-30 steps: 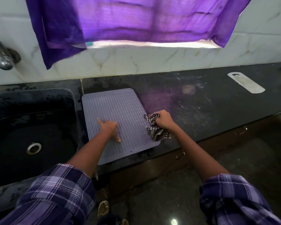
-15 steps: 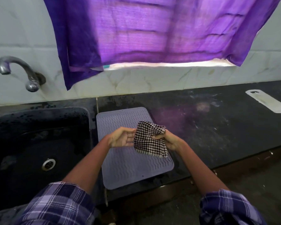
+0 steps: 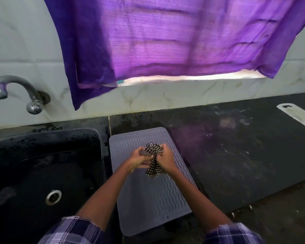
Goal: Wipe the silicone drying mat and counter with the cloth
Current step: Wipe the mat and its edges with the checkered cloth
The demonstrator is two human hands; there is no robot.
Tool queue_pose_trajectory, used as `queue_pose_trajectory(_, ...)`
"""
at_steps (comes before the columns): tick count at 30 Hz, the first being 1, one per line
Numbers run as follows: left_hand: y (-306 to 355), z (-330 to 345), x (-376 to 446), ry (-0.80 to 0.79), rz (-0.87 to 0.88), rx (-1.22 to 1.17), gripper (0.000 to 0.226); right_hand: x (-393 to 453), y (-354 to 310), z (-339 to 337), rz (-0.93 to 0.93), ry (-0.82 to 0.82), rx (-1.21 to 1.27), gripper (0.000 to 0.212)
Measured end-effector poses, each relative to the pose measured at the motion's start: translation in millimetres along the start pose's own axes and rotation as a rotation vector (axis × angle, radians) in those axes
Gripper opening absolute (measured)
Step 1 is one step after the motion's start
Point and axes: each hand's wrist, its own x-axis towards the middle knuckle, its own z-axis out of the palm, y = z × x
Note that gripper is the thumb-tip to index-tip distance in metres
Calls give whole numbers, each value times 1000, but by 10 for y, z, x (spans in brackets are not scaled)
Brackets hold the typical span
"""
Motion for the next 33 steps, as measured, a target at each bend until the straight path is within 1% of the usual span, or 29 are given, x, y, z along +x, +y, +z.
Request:
queue_pose_trajectory(1,16,-60,44,7,-6,-5,40,42,12,23,64,-84,117,15)
queue_pose_trajectory(3,36,-184,128,37,-5,30,31,95,42,54,214,-285,430,18)
queue_pose_trajectory(4,45,-223,174,51,1,40,28,124,65,72,251,-351,521,16)
queue_pose_trajectory(6,84,-227,253,48,2,14,24,172,97,109,225,-349,509,11)
queue_pose_trajectory(9,169,-213,414,-9,4,-20,22,353,69,78,234,-196,483,20)
queue_pose_trajectory(10,190,-235,479,-8,25,45,24,454,56,33,215,-143,440,20)
queue_pose_trajectory(11,206,-276,566,24,71,181,26,572,43,-34,162,-93,351,16)
queue_pose_trajectory(12,222,-327,669,87,140,383,28,703,20,-107,84,-52,227,11)
queue_pose_trajectory(14,265,-408,835,205,247,791,34,994,-54,-212,-100,10,-104,20)
queue_pose_trajectory(15,292,-417,888,231,242,930,43,1138,-107,-232,-184,14,-244,25)
queue_pose_trajectory(16,311,-411,953,220,207,1039,58,1284,-158,-210,-260,5,-358,29)
queue_pose_trajectory(18,347,-376,1074,116,117,1324,90,1548,-236,-75,-391,-63,-579,38)
queue_pose_trajectory(20,341,-328,1154,53,26,1535,109,1716,-258,122,-464,-212,-780,41)
queue_pose_trajectory(22,345,-321,1223,59,-5,1602,115,1792,-196,310,-450,-315,-894,41)
queue_pose_trajectory(25,373,-323,1250,75,-13,1625,118,1838,-124,419,-413,-288,-886,44)
queue_pose_trajectory(28,388,-323,1244,61,-28,1633,117,1869,-120,364,-454,-325,-919,45)
queue_pose_trajectory(33,363,-334,1223,92,-51,1622,117,1599,73,141,-497,-425,-840,41)
